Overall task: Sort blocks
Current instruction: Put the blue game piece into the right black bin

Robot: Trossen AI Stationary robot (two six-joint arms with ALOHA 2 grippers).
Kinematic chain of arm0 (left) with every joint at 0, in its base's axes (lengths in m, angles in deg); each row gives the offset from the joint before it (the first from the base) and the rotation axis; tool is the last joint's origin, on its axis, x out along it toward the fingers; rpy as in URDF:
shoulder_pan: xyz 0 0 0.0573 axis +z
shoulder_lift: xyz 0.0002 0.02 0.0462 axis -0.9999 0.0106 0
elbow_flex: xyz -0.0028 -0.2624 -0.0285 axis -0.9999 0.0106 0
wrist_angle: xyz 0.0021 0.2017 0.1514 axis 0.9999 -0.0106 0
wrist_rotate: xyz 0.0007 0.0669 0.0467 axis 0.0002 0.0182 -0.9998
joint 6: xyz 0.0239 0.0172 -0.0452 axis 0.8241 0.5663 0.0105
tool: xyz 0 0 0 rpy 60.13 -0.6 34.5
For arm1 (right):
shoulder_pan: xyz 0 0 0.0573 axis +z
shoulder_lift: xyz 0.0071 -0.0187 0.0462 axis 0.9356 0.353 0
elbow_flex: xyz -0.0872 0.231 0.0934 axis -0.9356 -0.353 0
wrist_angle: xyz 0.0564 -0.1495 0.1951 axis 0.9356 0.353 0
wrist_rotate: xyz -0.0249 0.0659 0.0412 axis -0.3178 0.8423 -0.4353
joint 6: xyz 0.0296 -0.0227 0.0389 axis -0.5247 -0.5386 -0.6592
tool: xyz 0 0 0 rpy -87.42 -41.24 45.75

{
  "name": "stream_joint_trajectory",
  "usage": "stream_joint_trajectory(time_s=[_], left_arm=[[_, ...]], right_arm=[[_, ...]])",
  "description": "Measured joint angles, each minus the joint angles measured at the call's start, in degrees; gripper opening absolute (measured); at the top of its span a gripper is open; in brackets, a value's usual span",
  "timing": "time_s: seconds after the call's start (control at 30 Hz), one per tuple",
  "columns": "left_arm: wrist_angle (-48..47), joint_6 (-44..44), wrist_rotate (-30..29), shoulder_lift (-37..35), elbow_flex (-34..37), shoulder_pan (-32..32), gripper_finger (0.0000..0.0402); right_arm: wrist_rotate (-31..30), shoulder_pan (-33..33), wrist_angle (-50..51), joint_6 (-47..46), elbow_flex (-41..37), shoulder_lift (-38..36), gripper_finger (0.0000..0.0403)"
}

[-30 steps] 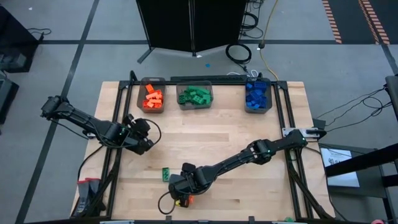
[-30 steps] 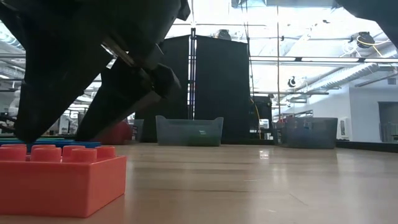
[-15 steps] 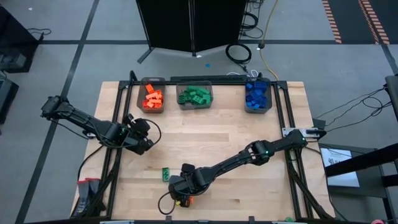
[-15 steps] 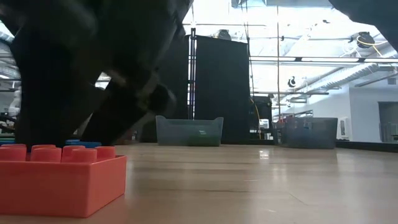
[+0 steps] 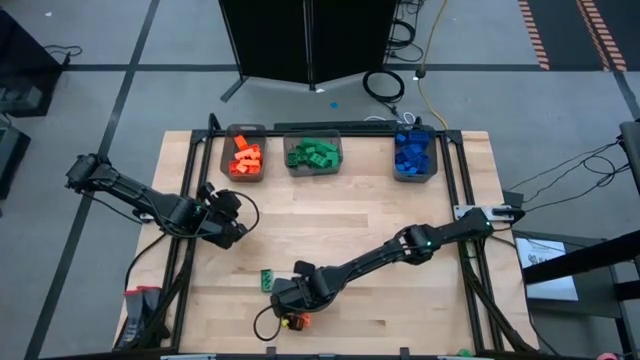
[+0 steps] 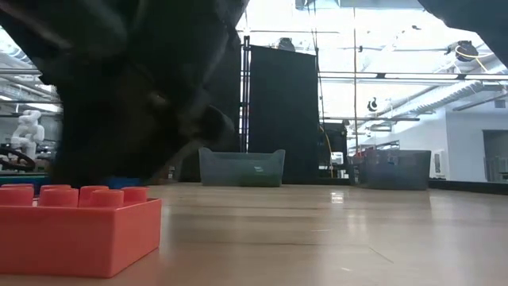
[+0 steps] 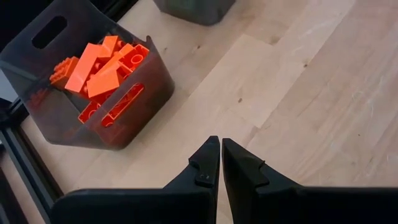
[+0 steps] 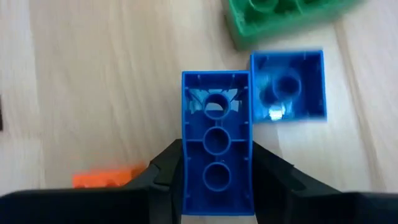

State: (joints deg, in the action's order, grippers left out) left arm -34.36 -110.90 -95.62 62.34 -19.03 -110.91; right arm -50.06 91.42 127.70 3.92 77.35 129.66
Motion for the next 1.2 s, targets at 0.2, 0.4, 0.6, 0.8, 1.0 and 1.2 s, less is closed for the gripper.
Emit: stream_joint_trajectory(time_s=[0.2, 0.4, 0.6, 0.8, 1.0, 1.2], left_arm=[[0.02, -0.04, -0.16, 0.0, 0.0, 0.0, 0.0023], [0.19, -0.09, -0.61, 0.0, 0.0, 0.0, 0.0023], [0.22, -0.11, -1.59, 0.0, -0.01, 0.0, 0.0023], [0.2, 0.44, -1.73, 0.0, 0.01, 0.0, 0.0023], [0.0, 3.03, -1.73, 0.0, -0.01, 0.0, 0.0023], [-0.05, 4.07, -1.68, 0.0, -0.01, 0.02, 0.0023]], right_arm=[[-1.12, 0.0, 9.24, -1.56, -0.18, -5.2, 0.0115], [-6.75, 0.02, 23.99, -0.07, -0.15, -11.19, 0.0115], [-12.8, -0.47, 38.33, 0.73, 0.02, -15.75, 0.0115], [-13.78, -3.07, 40.99, 4.95, -0.1, -18.35, 0.0115], [-16.34, -7.98, 41.15, 7.47, -2.09, -25.58, 0.0115], [-20.76, -16.76, 41.18, 9.87, -9.32, -37.77, 0.0115]])
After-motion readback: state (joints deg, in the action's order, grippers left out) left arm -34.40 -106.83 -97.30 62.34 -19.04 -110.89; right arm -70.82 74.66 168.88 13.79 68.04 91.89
